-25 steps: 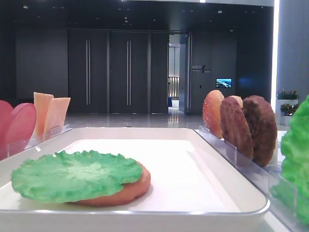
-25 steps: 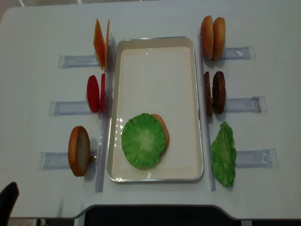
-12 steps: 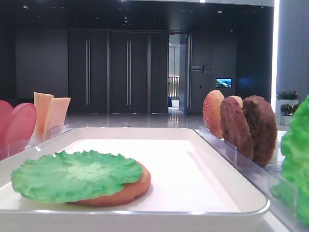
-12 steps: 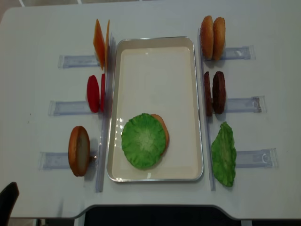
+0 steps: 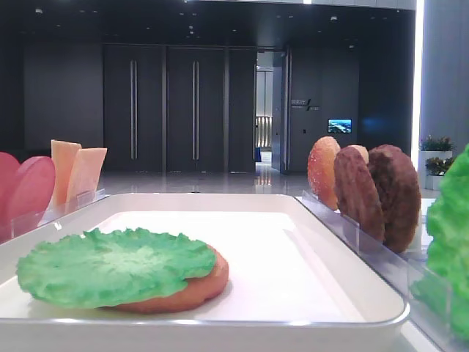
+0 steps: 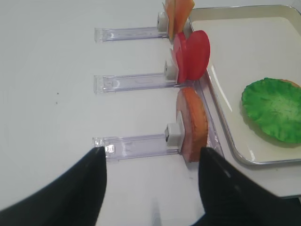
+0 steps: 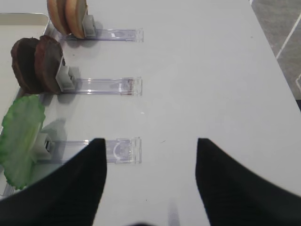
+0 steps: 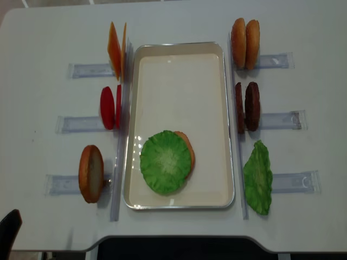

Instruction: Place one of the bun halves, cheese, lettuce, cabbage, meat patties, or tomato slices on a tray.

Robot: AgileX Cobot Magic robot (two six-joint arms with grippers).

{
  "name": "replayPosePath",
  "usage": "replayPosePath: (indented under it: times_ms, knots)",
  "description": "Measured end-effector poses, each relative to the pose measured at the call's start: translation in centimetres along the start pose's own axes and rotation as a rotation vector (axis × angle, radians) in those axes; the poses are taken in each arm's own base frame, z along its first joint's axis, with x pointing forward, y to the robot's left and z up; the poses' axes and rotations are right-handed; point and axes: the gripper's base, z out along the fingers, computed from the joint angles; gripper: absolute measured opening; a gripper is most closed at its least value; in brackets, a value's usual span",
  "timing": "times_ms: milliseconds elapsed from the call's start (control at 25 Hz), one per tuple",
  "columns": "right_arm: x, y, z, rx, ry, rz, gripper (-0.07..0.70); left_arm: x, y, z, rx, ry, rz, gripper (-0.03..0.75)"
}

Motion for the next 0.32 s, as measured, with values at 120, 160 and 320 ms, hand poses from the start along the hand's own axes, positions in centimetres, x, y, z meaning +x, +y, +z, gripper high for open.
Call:
replayPosePath:
  times_ms: [120, 160, 320]
  knots:
    - [0.0, 0.0, 0.0, 0.0, 0.0, 0.0, 0.402, 0.0, 0.0, 0.0, 0.0, 0.0, 0.0, 0.471]
    - [0.0, 0.0, 0.0, 0.0, 0.0, 0.0, 0.402, 0.0, 0.0, 0.0, 0.0, 0.0, 0.0, 0.471]
    - [0.0, 0.0, 0.0, 0.0, 0.0, 0.002, 0.402, 0.0, 0.0, 0.0, 0.0, 0.0, 0.0, 0.471]
